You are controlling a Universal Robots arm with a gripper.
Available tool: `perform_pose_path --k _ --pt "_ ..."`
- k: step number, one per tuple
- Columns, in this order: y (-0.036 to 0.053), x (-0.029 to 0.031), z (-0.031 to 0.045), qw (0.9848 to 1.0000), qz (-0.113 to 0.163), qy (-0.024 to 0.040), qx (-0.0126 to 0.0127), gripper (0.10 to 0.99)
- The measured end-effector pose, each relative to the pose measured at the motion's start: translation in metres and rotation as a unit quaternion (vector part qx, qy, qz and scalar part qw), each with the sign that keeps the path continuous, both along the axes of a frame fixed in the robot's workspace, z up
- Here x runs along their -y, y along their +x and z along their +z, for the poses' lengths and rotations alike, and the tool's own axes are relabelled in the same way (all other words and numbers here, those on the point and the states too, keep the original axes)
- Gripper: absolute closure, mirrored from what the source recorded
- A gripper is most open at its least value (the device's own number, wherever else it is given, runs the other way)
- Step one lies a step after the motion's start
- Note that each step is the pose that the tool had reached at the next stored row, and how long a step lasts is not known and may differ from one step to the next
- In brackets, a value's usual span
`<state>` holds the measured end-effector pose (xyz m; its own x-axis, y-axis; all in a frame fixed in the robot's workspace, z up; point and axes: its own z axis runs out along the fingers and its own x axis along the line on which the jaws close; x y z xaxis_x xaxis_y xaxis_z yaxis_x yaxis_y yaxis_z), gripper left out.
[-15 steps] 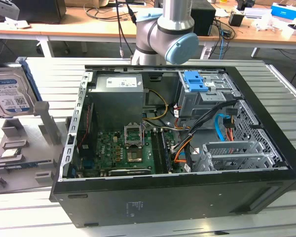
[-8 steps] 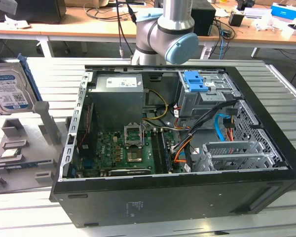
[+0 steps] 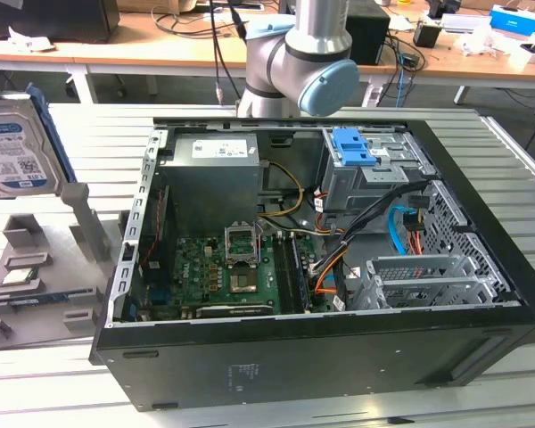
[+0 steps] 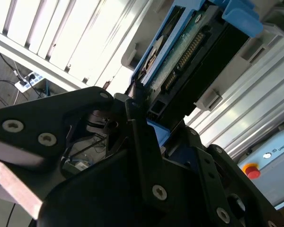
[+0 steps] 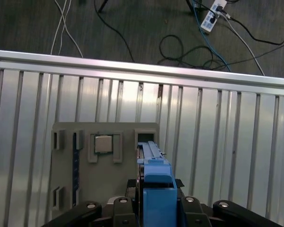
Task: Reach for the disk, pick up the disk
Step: 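Pick up the disk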
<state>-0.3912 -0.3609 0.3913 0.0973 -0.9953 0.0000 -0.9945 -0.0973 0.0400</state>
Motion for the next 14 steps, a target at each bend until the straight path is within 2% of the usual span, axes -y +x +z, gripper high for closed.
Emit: perform_pose_path --k 11,14 --pt "0.0008 0.0000 0.0172 1.0000 0.000 0.0000 0.0000 0.718" --pt "0.0011 0.0000 0.0241 1.0000 0.000 0.0000 0.0000 0.718"
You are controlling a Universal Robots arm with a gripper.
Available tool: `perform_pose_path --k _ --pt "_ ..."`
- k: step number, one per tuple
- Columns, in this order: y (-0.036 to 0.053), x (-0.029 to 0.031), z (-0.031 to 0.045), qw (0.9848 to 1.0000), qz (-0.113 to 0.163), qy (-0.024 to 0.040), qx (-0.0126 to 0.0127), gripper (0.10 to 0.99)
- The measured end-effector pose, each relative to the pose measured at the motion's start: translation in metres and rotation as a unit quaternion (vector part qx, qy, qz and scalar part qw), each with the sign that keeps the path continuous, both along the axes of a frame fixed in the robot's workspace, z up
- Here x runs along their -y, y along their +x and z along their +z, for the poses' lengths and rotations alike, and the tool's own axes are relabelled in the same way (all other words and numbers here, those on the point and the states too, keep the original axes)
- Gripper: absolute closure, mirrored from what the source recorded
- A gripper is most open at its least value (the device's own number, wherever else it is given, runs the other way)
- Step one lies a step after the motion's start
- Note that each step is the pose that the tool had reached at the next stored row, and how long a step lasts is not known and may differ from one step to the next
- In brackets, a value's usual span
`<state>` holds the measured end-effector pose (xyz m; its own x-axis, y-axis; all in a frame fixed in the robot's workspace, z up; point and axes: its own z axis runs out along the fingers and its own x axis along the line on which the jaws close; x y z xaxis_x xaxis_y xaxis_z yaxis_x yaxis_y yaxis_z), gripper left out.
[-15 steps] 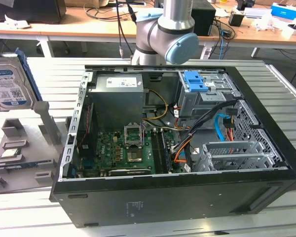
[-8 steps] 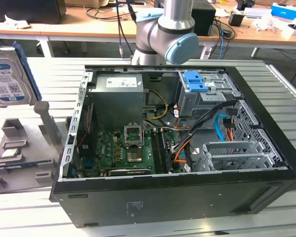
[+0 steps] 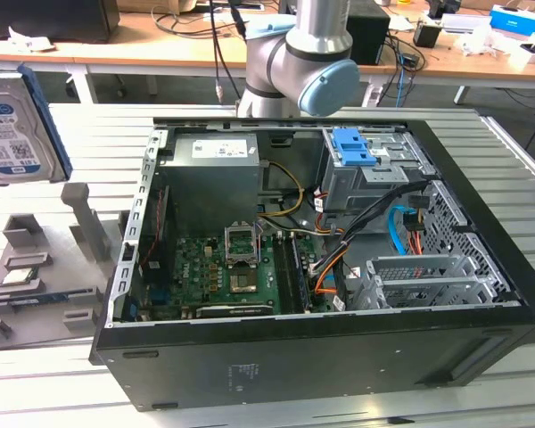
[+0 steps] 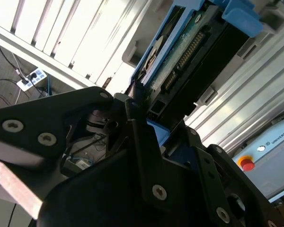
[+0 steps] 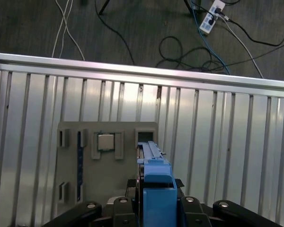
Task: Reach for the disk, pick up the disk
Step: 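Pick up the disk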
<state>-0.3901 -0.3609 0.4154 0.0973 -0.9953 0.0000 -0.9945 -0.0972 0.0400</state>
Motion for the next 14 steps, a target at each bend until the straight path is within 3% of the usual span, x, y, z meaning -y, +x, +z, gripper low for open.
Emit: perform_pose_path --k 14 --pt "0.0018 0.0000 0.0323 1.0000 0.000 0.0000 0.0000 0.718"
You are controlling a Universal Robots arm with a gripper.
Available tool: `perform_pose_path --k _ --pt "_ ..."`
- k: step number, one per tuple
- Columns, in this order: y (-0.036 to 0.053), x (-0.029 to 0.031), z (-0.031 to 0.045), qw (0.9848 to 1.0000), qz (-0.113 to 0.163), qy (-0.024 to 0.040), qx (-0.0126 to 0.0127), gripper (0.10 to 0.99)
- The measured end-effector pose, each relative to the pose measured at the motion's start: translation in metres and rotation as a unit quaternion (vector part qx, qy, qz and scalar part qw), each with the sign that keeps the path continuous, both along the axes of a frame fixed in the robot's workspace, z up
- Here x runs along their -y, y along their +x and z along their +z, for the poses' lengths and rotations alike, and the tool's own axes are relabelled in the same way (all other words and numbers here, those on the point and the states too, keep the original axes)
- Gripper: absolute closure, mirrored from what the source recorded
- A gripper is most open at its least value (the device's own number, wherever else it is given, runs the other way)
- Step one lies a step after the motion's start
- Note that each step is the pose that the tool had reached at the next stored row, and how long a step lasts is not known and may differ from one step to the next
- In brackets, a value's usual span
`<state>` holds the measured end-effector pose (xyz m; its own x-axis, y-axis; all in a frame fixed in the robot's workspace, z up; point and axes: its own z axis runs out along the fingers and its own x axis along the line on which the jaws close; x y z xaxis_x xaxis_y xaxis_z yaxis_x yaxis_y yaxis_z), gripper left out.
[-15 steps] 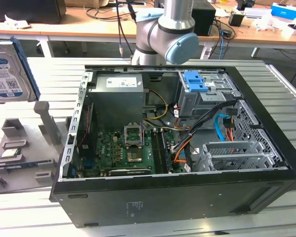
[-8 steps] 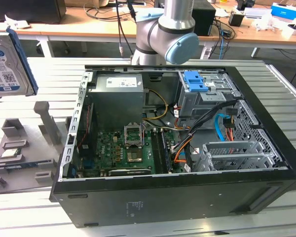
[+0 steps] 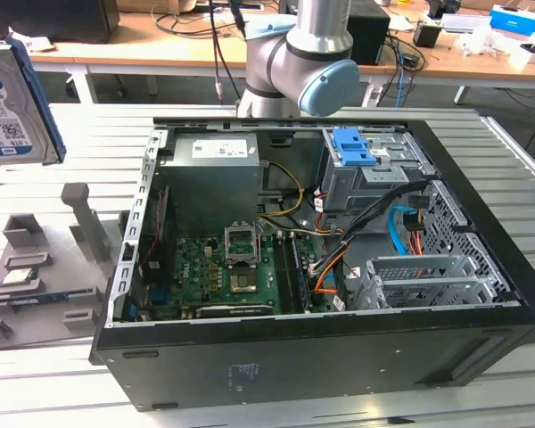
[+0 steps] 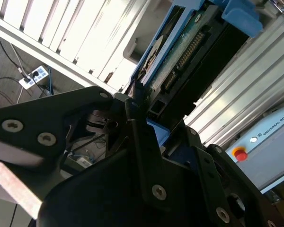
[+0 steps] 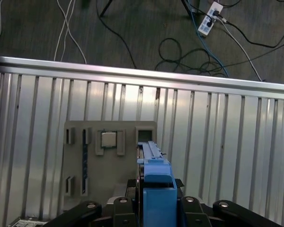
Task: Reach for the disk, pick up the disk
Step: 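Pick up the disk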
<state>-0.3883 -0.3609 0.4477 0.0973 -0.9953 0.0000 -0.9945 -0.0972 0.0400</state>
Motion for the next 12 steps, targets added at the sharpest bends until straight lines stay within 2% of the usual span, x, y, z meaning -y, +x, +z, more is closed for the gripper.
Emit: perform_pose_path --k 5,12 --pt "0.0009 0.0000 0.0130 1.0000 0.000 0.0000 0.0000 0.718" --pt "0.0014 0.0000 0.0230 1.0000 0.000 0.0000 0.0000 0.718"
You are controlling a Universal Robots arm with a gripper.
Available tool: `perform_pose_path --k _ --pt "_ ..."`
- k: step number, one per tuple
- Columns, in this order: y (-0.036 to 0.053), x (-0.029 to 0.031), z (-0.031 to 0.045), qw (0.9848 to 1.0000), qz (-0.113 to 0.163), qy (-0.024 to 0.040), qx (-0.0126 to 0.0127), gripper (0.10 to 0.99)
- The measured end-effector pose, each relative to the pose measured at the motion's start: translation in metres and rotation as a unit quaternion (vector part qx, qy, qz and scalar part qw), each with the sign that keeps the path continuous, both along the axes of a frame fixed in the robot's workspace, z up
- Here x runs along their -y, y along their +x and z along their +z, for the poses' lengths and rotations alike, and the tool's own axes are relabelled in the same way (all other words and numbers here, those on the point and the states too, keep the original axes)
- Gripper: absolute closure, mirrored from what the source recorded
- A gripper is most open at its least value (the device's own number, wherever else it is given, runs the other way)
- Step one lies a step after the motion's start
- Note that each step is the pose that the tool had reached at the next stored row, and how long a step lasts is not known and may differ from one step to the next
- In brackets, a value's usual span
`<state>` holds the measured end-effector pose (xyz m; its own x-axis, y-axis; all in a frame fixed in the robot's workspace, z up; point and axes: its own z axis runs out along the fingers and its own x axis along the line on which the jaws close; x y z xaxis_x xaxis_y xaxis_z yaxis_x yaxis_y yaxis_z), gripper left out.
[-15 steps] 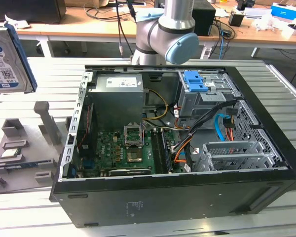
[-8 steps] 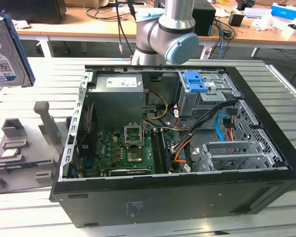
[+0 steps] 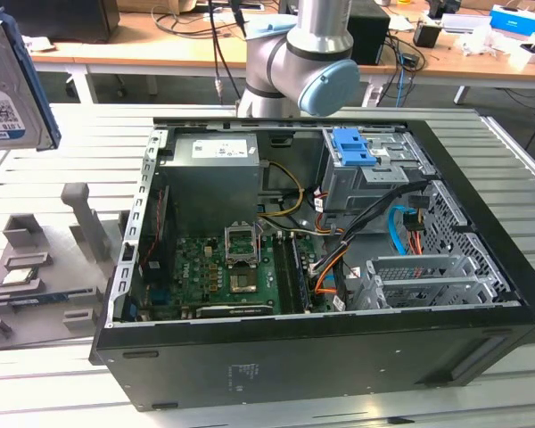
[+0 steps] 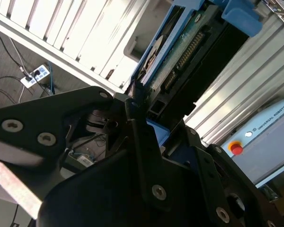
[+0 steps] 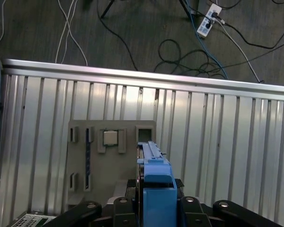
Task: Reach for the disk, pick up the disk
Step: 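Pick up the disk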
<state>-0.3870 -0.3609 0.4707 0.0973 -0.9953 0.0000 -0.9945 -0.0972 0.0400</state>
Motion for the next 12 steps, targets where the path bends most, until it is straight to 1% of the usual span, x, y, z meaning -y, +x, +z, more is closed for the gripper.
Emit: perform_pose_path --k 3,7,9,12 --pt "0.0004 0.0000 0.0071 1.0000 0.000 0.0000 0.0000 0.718" --pt "0.0007 0.0000 0.0123 1.0000 0.000 0.0000 0.0000 0.718" --pt "0.0010 0.0000 0.0173 1.0000 0.000 0.0000 0.0000 0.718" --pt "0.0014 0.0000 0.0210 1.0000 0.000 0.0000 0.0000 0.718"
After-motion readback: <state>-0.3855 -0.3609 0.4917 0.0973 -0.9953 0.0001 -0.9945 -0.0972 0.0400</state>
